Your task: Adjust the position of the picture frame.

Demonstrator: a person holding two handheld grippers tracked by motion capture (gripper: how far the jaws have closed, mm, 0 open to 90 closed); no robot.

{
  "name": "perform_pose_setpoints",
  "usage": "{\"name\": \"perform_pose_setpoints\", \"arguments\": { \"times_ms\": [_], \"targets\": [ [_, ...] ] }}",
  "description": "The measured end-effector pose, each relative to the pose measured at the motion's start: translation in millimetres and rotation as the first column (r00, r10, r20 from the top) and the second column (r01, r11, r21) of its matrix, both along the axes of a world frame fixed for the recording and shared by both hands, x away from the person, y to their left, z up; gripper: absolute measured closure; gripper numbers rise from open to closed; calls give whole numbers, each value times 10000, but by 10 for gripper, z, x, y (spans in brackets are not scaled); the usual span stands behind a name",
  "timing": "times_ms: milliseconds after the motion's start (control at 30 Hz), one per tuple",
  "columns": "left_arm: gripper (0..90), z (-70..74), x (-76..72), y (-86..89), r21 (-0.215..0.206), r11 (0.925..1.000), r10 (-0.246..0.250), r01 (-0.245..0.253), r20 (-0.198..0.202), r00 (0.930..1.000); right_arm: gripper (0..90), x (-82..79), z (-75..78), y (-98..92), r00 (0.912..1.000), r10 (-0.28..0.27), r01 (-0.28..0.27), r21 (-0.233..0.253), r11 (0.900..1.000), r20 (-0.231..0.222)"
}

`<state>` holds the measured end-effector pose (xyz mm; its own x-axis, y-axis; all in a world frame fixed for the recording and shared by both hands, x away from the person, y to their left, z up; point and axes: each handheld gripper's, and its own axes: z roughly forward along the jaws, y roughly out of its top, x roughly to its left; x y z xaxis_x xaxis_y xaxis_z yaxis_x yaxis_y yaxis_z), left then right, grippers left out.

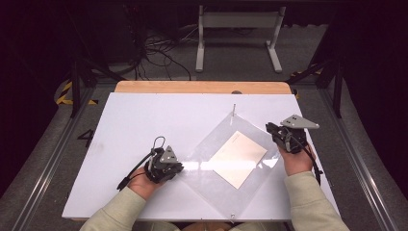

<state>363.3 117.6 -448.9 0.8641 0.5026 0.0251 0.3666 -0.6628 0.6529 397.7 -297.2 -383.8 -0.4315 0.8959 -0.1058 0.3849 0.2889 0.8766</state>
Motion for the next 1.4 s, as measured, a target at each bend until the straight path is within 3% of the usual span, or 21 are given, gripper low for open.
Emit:
{"name": "perform_pose_setpoints", "arguments": {
  "times_ms": [133,233,300,367,433,500,533,567,700,833,1000,1233,1400],
  "targets": [
    [838,-6,11,16,-108,9999,-25,24,-62,10000,640,-136,-84,-255,9963,-852,848,356,9958,108],
    [838,-4,10,10,-71,10000,-16,16,-25,10000,583,-277,-238,-516,9840,-1780,1772,560,9826,95],
    [838,-4,21,9,-97,9999,-29,29,-44,10000,562,-277,-314,-618,9817,-1892,1903,789,9786,-205],
    [838,-5,24,10,-130,9999,-28,27,-109,9999,529,-195,-366,-651,9834,-1701,1749,816,9812,-629],
    [838,-7,26,12,-147,9999,-35,34,-96,9999,629,-69,-426,-588,9843,-1406,1453,369,9887,-1070],
    [838,-6,24,10,-126,9999,-32,31,-75,10000,804,22,-470,-517,9826,-1241,1232,-151,9923,-1382],
    [839,-5,23,10,-116,9999,-31,30,-63,10000,835,58,-475,-480,9832,-1100,1083,-194,9939,-1456],
    [839,-5,21,10,-99,9999,-31,31,-45,10000,837,80,-472,-431,9834,-1294,1240,-495,9911,-1274],
    [840,13,-34,3,111,9999,37,-36,-121,9999,840,215,-375,-278,9791,-1638,1543,-847,9844,-1205],
    [839,24,-106,46,80,9998,-165,168,-419,9990,840,478,-234,-103,9862,-1342,1235,-1091,9863,-972],
    [839,50,-275,95,390,9982,-422,445,-592,9974,838,847,-103,255,9941,-789,675,-1464,9869,-741],
    [838,52,-517,201,272,9949,-940,973,-1027,9903,839,1181,-160,740,9948,441,-581,-1562,9860,-916],
    [837,55,-549,187,335,9908,-1270,1310,-1033,9865,835,1380,-313,904,9874,637,-842,-1400,9866,-1448]
  ]
}}
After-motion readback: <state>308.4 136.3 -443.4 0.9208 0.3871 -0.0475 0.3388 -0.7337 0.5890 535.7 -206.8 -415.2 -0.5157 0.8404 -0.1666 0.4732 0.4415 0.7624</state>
